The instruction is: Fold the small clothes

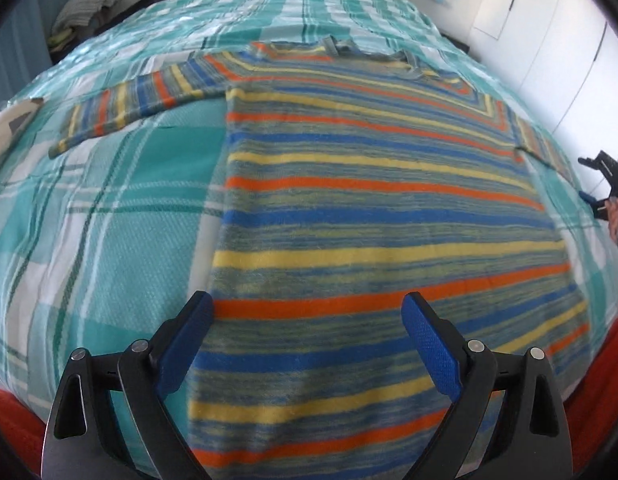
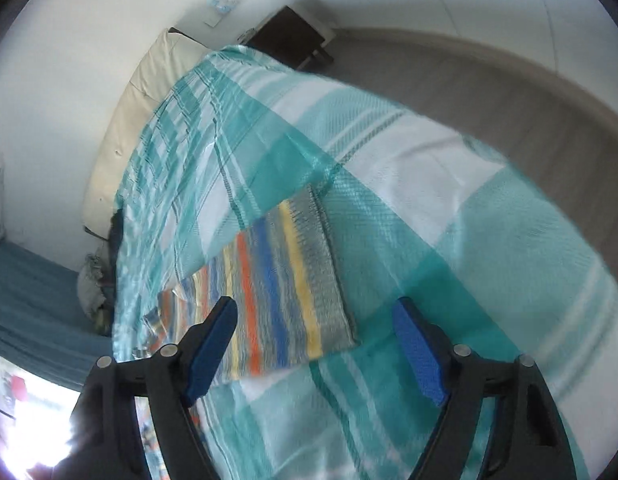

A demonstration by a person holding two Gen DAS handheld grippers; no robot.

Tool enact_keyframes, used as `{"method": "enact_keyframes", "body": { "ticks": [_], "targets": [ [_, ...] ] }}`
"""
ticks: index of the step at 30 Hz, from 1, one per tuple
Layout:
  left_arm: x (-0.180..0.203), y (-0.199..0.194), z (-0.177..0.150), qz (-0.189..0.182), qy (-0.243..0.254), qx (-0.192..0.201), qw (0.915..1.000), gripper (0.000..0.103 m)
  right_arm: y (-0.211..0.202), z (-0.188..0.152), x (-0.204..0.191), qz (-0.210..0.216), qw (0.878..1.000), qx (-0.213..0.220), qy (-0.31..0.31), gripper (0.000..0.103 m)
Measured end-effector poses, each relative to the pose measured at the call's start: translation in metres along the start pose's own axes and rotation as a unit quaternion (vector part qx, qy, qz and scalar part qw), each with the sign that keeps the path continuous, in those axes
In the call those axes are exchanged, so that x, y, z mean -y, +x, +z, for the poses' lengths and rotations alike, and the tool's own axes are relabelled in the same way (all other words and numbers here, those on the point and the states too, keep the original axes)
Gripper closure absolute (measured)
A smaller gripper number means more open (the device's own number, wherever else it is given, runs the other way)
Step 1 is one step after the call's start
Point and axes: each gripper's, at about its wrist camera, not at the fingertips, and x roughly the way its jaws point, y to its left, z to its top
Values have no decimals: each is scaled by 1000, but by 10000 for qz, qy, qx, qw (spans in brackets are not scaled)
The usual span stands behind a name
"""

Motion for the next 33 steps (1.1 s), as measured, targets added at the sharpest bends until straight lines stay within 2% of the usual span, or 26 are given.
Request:
{"method": "enact_keyframes", "body": {
  "ticks": [3,5,7,9,11,12,15,16,17,19,21,23,25,27,31,32,33],
  "targets": [
    [-7,9,0,120,-131,-31,9998,7,12,10,-4,289,9996,-6,-13,32],
    [-8,15,-2,166,-187,-68,9997,7,26,14,-4,222,9996,-158,21,40],
    [-7,20,-2,239,-95,-43,9997,7,40,13,-3,-234,9992,-338,-34,63],
    [-3,22,-3,333,54,1,9994,5,46,15,-6,-655,9972,-337,-145,82],
    [0,24,-4,413,144,36,9990,4,49,16,-10,-855,9955,-364,-189,85],
    [0,25,-4,433,151,52,9989,4,50,17,-13,-992,9939,-387,-278,90],
    [0,23,-5,434,165,70,9989,4,54,16,-39,-1665,9803,-452,-967,95],
    [-1,21,-5,411,156,66,9990,4,53,15,-49,-1773,9773,-418,-1084,98],
    [-3,20,-5,395,128,66,9991,4,47,14,-58,-1651,9799,-285,-1080,98],
    [-5,18,-6,369,64,77,9993,4,30,15,-82,-1048,9881,88,-1123,98],
    [-6,17,-6,336,39,76,9994,4,11,12,-128,-403,9869,370,-1519,98],
    [-5,17,-5,274,20,80,9996,4,4,3,-171,135,9823,341,-1837,98],
    [-4,17,-3,187,30,94,9998,4,6,-14,-224,581,9723,152,-2258,98],
    [-3,15,-2,152,60,138,9998,4,21,-41,-280,983,9571,-151,-2723,98],
    [-4,10,-2,115,70,198,9997,4,68,-112,-353,1510,9324,-773,-3191,96],
    [-6,10,-2,103,64,188,9998,4,87,-132,-366,1636,9256,-1046,-3248,93],
    [-8,10,-2,106,49,173,9998,4,102,-147,-371,1711,9210,-1336,-3234,75]
  ]
}}
